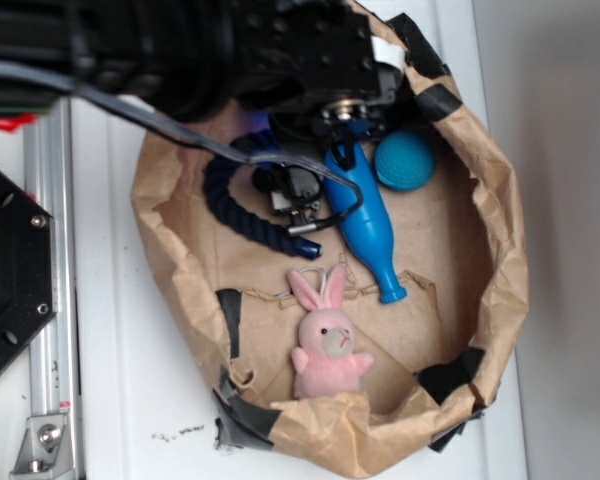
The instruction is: Grab the blue rope.
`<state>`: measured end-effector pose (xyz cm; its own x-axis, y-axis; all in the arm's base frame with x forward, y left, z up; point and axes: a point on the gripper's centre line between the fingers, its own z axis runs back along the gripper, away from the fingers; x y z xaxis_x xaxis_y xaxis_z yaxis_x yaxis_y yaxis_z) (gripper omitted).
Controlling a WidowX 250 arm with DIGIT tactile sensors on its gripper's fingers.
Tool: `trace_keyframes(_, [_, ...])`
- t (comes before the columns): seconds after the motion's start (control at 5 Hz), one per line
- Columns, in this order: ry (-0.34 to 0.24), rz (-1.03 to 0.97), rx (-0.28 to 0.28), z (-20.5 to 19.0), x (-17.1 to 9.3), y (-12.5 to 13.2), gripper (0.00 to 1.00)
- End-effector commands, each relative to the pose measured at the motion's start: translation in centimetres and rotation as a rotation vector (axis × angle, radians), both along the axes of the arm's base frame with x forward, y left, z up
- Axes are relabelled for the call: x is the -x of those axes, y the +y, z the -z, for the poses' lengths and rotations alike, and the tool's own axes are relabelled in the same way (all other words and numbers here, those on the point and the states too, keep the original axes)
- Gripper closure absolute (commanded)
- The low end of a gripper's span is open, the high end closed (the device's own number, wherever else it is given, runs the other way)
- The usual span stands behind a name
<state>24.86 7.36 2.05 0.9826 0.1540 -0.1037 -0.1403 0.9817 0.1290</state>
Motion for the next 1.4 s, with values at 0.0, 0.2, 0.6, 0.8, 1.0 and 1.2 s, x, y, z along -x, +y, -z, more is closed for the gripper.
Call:
trace_keyframes(0.0, [-0.032,-0.003,-0.024,0.0,-2.0,1.3,0.00])
trace_keyframes(0.2, [-0.048,-0.007,-0.021,0.2,-1.8,1.0,1.00])
trace_keyframes(0.6, [-0.038,-0.003,-0.034,0.1,-1.4,0.8,1.00])
trace_keyframes(0.8, [-0.067,-0.027,-0.044,-0.6,-0.9,1.1,1.00])
trace_keyframes(1.0, [-0.093,-0.025,-0.046,-1.7,-0.7,1.4,1.00])
trace_keyframes(1.2, [-0.222,0.007,0.000,-6.5,-0.4,-0.1,1.00])
